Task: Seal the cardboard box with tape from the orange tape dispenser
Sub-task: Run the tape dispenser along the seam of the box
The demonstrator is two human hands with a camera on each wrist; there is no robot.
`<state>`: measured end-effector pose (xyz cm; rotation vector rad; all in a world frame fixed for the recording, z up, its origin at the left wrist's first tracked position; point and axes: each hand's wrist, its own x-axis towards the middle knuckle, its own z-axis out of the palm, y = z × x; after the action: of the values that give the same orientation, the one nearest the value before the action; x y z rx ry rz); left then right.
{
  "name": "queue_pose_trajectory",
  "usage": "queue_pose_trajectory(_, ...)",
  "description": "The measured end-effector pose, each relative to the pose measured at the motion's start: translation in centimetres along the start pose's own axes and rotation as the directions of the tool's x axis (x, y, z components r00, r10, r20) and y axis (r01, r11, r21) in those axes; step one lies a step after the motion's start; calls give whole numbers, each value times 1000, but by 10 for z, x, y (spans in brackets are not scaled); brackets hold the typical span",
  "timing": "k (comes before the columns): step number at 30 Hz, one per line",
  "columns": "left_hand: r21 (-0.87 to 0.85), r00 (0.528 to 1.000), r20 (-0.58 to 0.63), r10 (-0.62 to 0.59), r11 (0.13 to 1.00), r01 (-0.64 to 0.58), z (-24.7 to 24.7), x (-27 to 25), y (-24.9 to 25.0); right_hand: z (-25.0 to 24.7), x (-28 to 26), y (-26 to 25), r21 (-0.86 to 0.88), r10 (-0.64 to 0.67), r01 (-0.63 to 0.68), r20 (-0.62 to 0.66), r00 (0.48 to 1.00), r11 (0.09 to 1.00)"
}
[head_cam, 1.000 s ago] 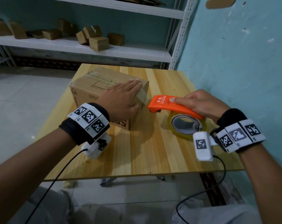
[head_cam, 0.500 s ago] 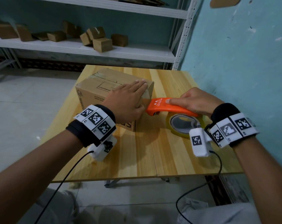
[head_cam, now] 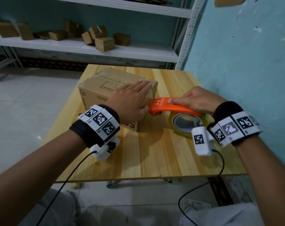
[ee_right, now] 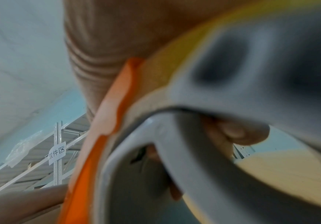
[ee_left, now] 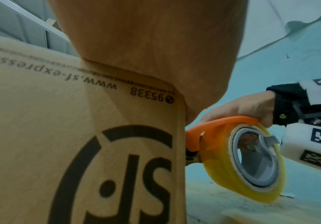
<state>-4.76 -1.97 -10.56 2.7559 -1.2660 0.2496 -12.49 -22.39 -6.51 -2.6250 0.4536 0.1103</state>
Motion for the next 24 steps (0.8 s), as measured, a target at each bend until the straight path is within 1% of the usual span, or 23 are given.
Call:
queue_pose_trajectory(8, 14, 1000, -15, -10, 1000, 10, 1, 0, 0, -3, 1, 0, -11, -8, 8, -1, 1000, 1000)
queue_pose_trajectory(12, 66, 997, -60, 43, 997, -39, 4, -1, -1, -5, 1, -2, -5, 6, -6, 14, 1000, 1000)
queue_pose_trajectory(14, 73, 997, -56, 54, 996, -50, 4, -2, -1, -6, 1, -5, -11, 7, -6, 19, 1000, 1000)
queue_pose_trajectory(24, 36, 996, -68, 64, 997, -62, 4, -2, -1, -24, 0, -33, -196, 52, -47, 18, 998, 979)
